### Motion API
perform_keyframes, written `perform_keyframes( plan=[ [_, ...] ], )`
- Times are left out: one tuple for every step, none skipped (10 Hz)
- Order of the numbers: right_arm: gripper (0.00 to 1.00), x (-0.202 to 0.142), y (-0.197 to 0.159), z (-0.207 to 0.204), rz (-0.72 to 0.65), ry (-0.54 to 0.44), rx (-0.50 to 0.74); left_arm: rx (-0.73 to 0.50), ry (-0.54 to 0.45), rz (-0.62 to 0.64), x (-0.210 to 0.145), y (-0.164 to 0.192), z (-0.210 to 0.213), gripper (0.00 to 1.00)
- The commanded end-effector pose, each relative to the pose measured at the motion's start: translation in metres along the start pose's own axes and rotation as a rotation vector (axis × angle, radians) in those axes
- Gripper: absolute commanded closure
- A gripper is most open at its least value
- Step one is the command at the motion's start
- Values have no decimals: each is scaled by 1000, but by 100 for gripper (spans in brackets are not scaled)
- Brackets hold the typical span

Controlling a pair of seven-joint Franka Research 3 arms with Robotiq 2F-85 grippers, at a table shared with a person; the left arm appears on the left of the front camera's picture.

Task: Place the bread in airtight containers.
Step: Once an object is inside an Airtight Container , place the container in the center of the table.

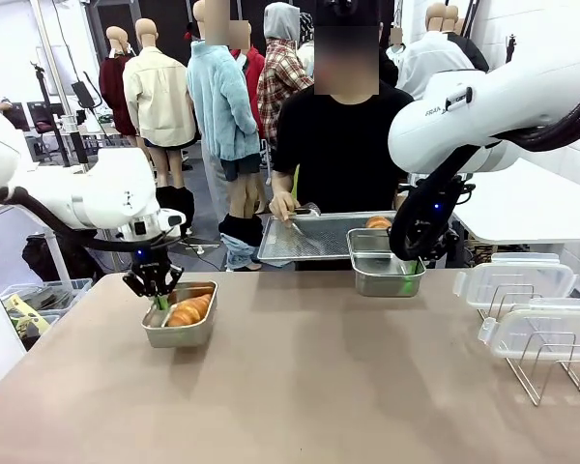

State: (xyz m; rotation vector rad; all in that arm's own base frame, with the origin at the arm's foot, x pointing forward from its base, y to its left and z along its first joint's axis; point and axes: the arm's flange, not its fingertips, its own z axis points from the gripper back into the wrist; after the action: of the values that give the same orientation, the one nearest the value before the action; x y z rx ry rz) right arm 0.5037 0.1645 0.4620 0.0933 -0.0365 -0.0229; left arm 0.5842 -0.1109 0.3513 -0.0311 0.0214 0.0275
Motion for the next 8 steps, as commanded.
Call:
perform_keyframes(
  plan=[
    [100, -1, -1, -1, 11, -23, 7, -2, -23, 53, 12, -9, -8, 100],
    [100, -1, -1, -1, 11, -23, 7, 12, -51, 46, 8, -12, -16, 100],
    [100, -1, -1, -1, 11, -23, 7, 25, -64, 17, 3, -13, -19, 100],
    [100, -1, -1, -1, 11, -23, 7, 39, -89, 5, -2, -13, -19, 100],
    [100, -1, -1, -1, 11, -23, 7, 48, -115, -4, -7, -14, -19, 100],
    [100, -1, -1, -1, 11, -23, 7, 56, -131, -22, -11, -15, -18, 100],
    [100, -1, -1, -1, 11, -23, 7, 63, -137, -37, -15, -15, -17, 100],
    [100, -1, -1, -1, 11, -23, 7, 66, -141, -41, -16, -14, -17, 100]
  ],
)
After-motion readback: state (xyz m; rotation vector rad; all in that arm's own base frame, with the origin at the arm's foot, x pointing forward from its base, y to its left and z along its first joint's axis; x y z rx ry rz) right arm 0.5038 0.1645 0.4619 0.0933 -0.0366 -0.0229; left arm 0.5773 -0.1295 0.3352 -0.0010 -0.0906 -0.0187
